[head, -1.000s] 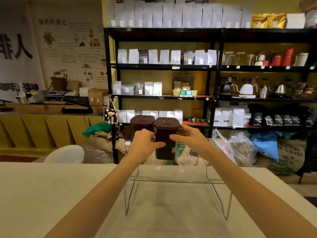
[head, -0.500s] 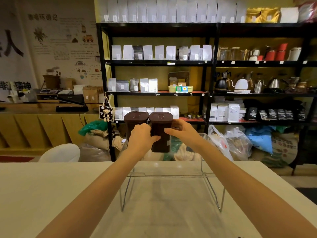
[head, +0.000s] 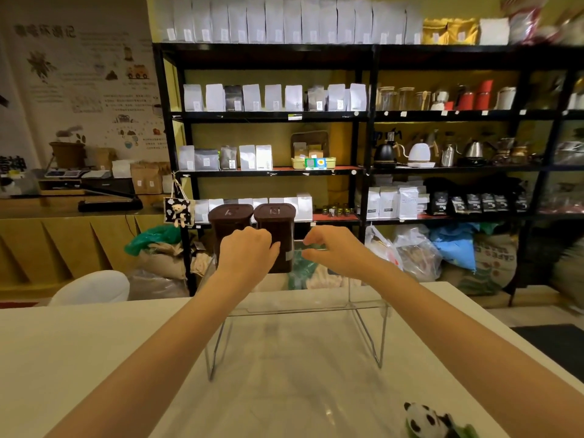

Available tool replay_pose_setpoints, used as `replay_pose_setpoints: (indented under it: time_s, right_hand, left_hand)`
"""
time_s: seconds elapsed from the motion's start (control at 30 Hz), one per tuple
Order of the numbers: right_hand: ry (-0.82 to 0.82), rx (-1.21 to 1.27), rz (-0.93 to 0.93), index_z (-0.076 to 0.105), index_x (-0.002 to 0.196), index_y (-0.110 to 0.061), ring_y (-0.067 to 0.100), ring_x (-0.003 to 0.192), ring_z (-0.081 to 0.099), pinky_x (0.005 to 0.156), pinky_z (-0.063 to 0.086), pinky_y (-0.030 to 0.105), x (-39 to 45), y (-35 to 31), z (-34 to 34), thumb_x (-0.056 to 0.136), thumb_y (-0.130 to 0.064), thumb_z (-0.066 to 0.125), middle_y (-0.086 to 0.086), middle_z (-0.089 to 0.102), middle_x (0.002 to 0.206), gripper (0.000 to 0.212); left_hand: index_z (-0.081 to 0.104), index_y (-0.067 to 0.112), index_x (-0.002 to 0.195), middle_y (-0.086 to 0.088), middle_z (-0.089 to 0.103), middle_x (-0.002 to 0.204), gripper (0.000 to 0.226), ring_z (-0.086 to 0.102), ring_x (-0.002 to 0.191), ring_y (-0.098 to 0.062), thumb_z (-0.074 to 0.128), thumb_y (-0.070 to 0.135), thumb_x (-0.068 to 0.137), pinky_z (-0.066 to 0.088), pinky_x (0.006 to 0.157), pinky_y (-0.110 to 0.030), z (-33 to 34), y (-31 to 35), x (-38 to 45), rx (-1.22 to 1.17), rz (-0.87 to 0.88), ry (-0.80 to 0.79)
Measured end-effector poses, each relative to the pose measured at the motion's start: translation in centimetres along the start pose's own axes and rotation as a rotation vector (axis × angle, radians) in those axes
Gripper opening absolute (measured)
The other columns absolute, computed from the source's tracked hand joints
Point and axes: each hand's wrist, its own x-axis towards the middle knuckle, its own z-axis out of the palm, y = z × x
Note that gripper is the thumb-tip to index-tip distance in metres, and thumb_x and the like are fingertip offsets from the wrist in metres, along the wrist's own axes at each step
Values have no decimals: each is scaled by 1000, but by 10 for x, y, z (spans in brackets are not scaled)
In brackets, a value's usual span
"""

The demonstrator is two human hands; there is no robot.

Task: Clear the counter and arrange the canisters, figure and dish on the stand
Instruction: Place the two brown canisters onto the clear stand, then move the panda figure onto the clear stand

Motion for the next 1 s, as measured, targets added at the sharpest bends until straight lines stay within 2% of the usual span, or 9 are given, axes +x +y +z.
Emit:
replay_pose_setpoints:
  time_s: [0.1, 0.2, 0.27, 0.43, 0.57, 0.67, 0.8, 0.9, 1.0]
  right_hand:
    - [16, -145, -34, 55, 119, -13, 23, 108, 56, 92, 47, 33, -27, 8, -14, 91, -25, 53, 8, 58, 123, 30]
    - [16, -227, -72, 58, 116, -18, 18, 107, 55, 85, 40, 24, -53, 15, -25, 90, -29, 53, 4, 60, 121, 28]
    - [22, -274, 25, 58, 117, -19, 17, 109, 54, 86, 39, 23, -113, 44, -44, 91, -29, 52, 1, 59, 122, 28]
    - [2, -318, 80, 50, 125, -26, 11, 117, 49, 95, 37, 24, -160, 69, -41, 91, -35, 50, -6, 53, 132, 36]
    - [-46, -292, 203, 43, 133, -28, 9, 128, 42, 107, 32, 27, -210, 92, -32, 91, -36, 50, -9, 47, 140, 43]
    - [-106, -272, 250, 38, 136, -28, 10, 130, 40, 108, 33, 28, -236, 106, -20, 91, -37, 48, -7, 44, 143, 47]
    - [-181, -233, 285, 32, 140, -26, 14, 132, 37, 109, 32, 30, -258, 118, -6, 92, -38, 46, -3, 41, 146, 52]
    - [-205, -196, 289, 30, 142, -25, 16, 133, 35, 109, 31, 31, -265, 117, 2, 91, -43, 46, 0, 40, 146, 57]
    - [-237, -163, 274, 31, 142, -21, 18, 132, 36, 108, 32, 33, -267, 115, 8, 91, -38, 49, 3, 43, 144, 57]
  left_hand:
    - [65, 14, 102, -5, 72, 91, 34, 66, 79, -21, 40, 36, 93, 39, 53, -24, -4, 10, -7, -77, 136, 20]
    - [52, 20, 126, -3, 64, 120, 38, 60, 107, -19, 43, 36, 92, 53, 80, -33, -12, 22, -22, -226, 176, -17]
    - [45, 22, 134, 1, 55, 134, 44, 51, 122, -16, 44, 36, 92, 48, 94, -32, -15, 72, -44, -309, 292, -94]
    - [26, 24, 143, 3, 29, 154, 61, 26, 141, -14, 29, 52, 89, 26, 114, -30, -15, 87, -74, -319, 406, -112]
    - [12, 29, 146, 8, 13, 158, 64, 13, 145, -11, 26, 56, 89, 14, 118, -29, -1, 120, -114, -349, 490, -303]
    - [12, 30, 146, 9, 13, 158, 84, 13, 144, -11, 10, 70, 73, 14, 118, -29, 10, 132, -136, -362, 521, -468]
    - [15, 26, 147, 4, 19, 156, 69, 19, 142, -12, 39, 54, 88, 18, 117, -29, 27, 145, -154, -443, 483, -622]
    - [20, 24, 145, 1, 29, 153, 70, 29, 138, -16, 48, 49, 87, 24, 114, -30, 37, 151, -160, -566, 382, -723]
    - [31, 22, 141, -1, 42, 145, 62, 40, 131, -18, 56, 37, 86, 33, 111, -31, 40, 154, -162, -678, 287, -728]
